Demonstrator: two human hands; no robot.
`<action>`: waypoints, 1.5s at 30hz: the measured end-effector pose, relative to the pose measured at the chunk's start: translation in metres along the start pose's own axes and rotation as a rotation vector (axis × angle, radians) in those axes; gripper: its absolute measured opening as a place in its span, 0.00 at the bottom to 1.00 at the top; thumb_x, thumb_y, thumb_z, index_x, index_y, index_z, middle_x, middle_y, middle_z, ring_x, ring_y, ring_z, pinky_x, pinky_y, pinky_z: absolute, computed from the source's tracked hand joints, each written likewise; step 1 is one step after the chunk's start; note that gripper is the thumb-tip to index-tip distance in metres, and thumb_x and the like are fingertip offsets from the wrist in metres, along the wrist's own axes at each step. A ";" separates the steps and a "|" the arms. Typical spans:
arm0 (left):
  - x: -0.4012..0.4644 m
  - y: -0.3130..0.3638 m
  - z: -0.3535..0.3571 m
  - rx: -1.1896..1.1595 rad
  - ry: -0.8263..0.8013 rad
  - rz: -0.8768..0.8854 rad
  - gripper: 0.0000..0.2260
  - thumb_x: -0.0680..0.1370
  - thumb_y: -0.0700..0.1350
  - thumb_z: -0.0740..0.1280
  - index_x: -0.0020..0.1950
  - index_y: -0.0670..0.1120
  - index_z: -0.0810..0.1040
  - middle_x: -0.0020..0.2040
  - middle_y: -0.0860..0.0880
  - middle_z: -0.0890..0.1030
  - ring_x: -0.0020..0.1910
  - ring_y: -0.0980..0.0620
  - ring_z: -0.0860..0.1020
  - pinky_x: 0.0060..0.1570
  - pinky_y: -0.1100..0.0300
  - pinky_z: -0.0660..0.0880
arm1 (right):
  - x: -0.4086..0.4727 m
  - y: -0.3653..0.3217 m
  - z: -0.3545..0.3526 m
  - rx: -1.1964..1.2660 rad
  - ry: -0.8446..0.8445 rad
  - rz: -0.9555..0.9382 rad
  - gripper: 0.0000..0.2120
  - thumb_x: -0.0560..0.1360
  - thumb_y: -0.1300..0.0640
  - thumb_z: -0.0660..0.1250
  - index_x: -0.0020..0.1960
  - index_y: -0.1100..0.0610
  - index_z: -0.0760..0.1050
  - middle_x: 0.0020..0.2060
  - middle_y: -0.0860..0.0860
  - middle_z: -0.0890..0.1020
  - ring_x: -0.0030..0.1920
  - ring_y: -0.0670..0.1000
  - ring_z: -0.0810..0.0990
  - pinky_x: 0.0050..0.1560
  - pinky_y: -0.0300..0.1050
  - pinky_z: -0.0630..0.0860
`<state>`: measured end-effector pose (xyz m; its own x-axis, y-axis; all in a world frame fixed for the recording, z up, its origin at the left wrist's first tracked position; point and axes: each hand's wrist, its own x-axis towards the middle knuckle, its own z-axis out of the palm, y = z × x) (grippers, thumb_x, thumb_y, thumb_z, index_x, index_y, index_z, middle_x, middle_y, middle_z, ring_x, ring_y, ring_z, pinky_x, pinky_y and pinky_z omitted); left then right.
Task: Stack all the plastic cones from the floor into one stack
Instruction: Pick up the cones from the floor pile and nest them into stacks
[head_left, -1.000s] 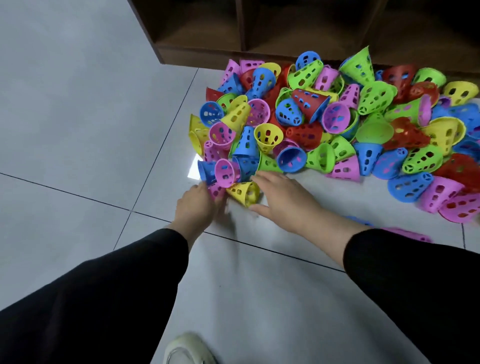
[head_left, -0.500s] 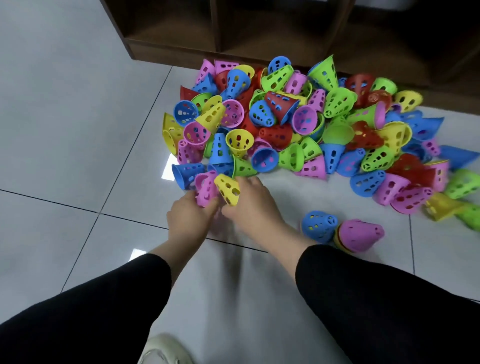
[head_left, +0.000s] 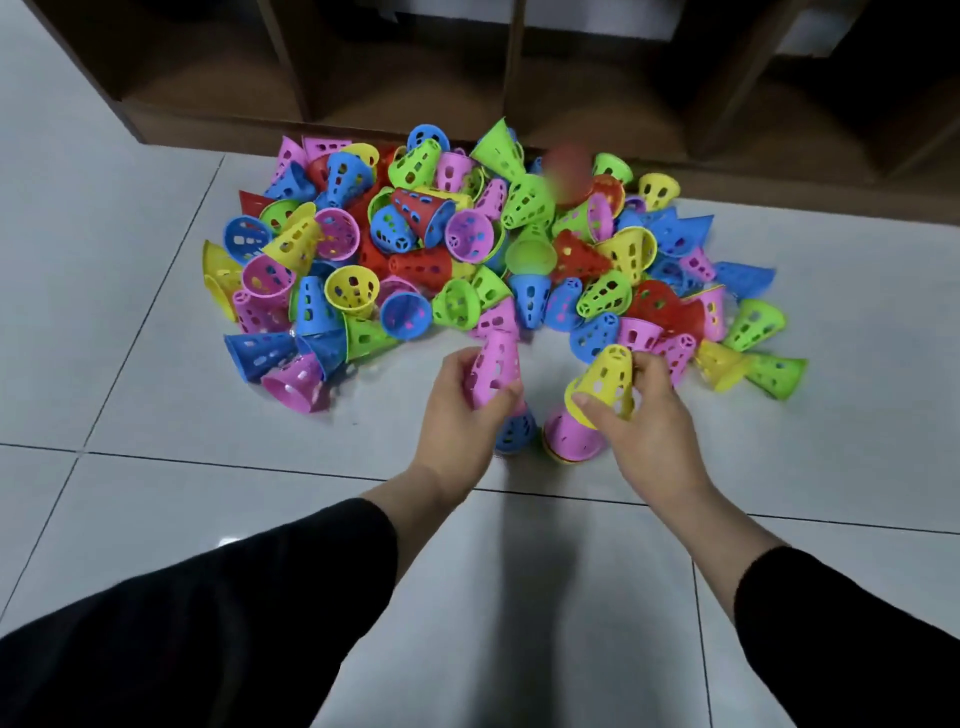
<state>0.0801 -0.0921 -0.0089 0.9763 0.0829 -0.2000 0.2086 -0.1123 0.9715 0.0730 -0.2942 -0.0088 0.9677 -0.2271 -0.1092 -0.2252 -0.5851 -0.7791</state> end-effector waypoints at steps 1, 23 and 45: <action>-0.002 -0.004 0.005 0.001 -0.010 0.004 0.15 0.77 0.42 0.72 0.59 0.53 0.72 0.54 0.56 0.79 0.48 0.67 0.78 0.48 0.73 0.72 | -0.001 0.006 0.004 -0.023 -0.036 0.019 0.24 0.69 0.42 0.77 0.58 0.44 0.68 0.49 0.46 0.82 0.50 0.51 0.81 0.51 0.55 0.78; 0.085 -0.021 0.024 0.716 -0.181 0.162 0.18 0.77 0.52 0.69 0.64 0.48 0.76 0.60 0.47 0.77 0.58 0.45 0.75 0.53 0.53 0.73 | 0.067 0.021 0.038 -0.231 -0.170 -0.052 0.36 0.71 0.31 0.64 0.70 0.53 0.70 0.64 0.52 0.77 0.65 0.54 0.72 0.65 0.55 0.71; 0.167 -0.028 -0.044 1.126 -0.019 0.492 0.16 0.79 0.57 0.65 0.52 0.44 0.77 0.45 0.44 0.78 0.46 0.41 0.75 0.46 0.48 0.72 | 0.143 0.050 0.023 -0.550 -0.120 -0.119 0.15 0.76 0.55 0.71 0.61 0.58 0.75 0.55 0.56 0.78 0.52 0.60 0.79 0.47 0.52 0.76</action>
<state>0.2346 -0.0316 -0.0637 0.9638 -0.2232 0.1459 -0.2577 -0.9202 0.2945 0.2031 -0.3385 -0.0777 0.9888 -0.0637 -0.1350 -0.1086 -0.9273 -0.3582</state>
